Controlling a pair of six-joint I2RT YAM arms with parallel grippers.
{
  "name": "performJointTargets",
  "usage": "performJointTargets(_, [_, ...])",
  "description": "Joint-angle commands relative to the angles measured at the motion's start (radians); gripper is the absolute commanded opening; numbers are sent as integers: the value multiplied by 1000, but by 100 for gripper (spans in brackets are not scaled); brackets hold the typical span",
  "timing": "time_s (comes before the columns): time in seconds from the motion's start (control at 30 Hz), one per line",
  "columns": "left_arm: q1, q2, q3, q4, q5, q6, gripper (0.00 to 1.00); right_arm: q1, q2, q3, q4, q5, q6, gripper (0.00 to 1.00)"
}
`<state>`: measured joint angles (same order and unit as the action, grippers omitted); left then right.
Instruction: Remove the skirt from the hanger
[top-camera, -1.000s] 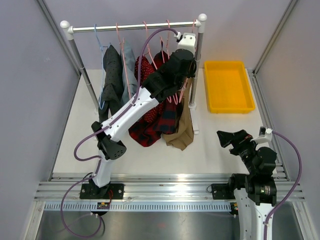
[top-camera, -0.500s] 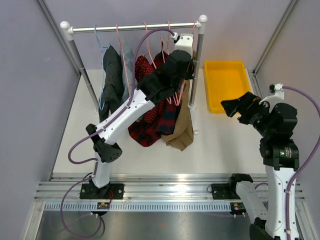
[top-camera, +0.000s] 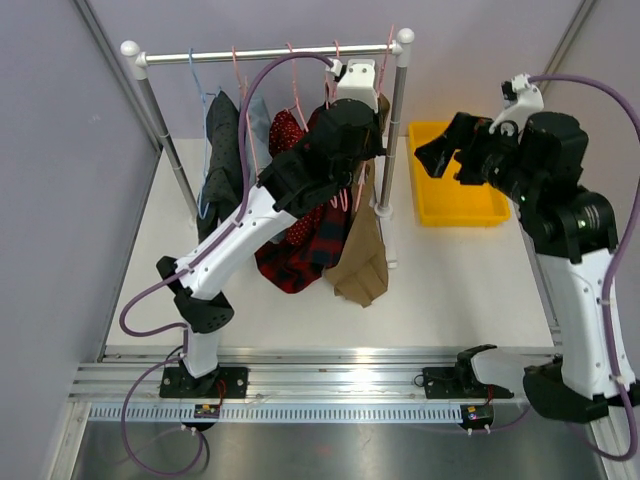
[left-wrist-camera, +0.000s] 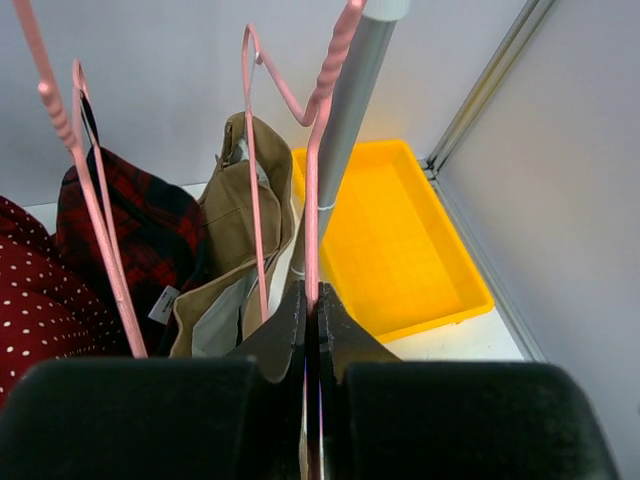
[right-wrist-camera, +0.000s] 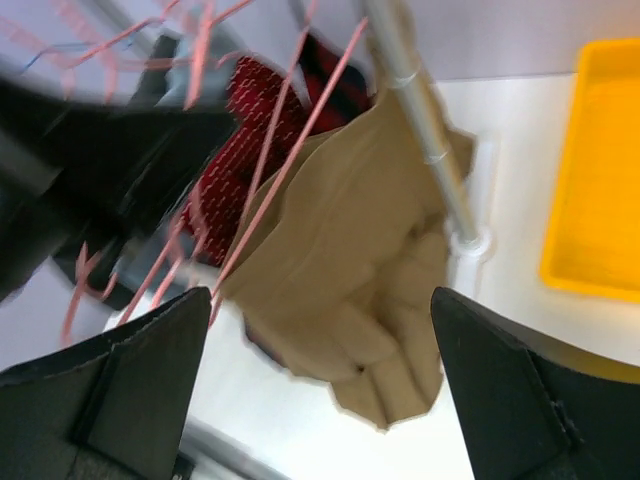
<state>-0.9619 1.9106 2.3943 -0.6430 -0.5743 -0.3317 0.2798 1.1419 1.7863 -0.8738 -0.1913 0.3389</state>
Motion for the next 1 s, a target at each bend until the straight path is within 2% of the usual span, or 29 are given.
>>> performJointTargets(0.0, [-21, -71, 37, 164, -59, 23, 0, 34, 101, 151, -151, 248, -84, 100])
performJointTargets(0.1, [-21, -65, 85, 135, -68, 51, 0, 129, 64, 79, -102, 275, -61, 99])
performJointTargets(0.17, [-21, -84, 71, 141, -78, 59, 0, 198, 39, -31, -61, 318, -34, 99])
performJointTargets(0.2, [-21, -93, 50, 154, -81, 63, 0, 317, 35, -68, -47, 416, -26, 100])
performJointTargets(0.23, [-21, -107, 40, 158, -82, 66, 0, 384, 35, -105, -22, 485, -21, 100])
performJointTargets(0.27, [-21, -111, 31, 163, -82, 66, 0, 466, 47, -160, -16, 624, -11, 100])
performJointTargets(0.3, [-21, -113, 29, 164, -82, 69, 0, 610, 56, -177, -16, 701, 1, 99])
performJointTargets(0.37, [-20, -114, 32, 160, -88, 74, 0, 735, 65, -229, 8, 853, 47, 99])
performJointTargets(0.4, [-20, -114, 32, 152, -88, 76, 0, 804, 64, -266, 42, 881, 76, 99])
performJointTargets(0.6, [-18, -154, -3, 120, -73, 42, 0, 871, 38, -386, 202, 987, 103, 99])
performJointTargets(0.7, [-20, -195, -40, 112, -62, 10, 0, 872, 42, -450, 324, 1052, 80, 93])
performJointTargets(0.73, [-20, -205, -55, 109, -58, 2, 0, 874, 47, -484, 397, 1066, 57, 90])
performJointTargets(0.77, [-21, -212, -61, 100, -56, -7, 0, 874, 54, -499, 435, 1095, 45, 77])
performJointTargets(0.83, [-23, -237, -78, 95, -38, -38, 0, 874, 73, -536, 542, 1110, 17, 63])
performJointTargets(0.87, [-24, -245, -96, 98, -30, -46, 0, 874, 84, -542, 567, 1106, 12, 55])
performJointTargets(0.9, [-24, -251, -104, 106, -24, -59, 0, 872, 94, -541, 581, 1104, 11, 41])
performJointTargets(0.97, [-26, -255, -110, 112, -18, -64, 0, 877, 130, -533, 596, 1075, 25, 26])
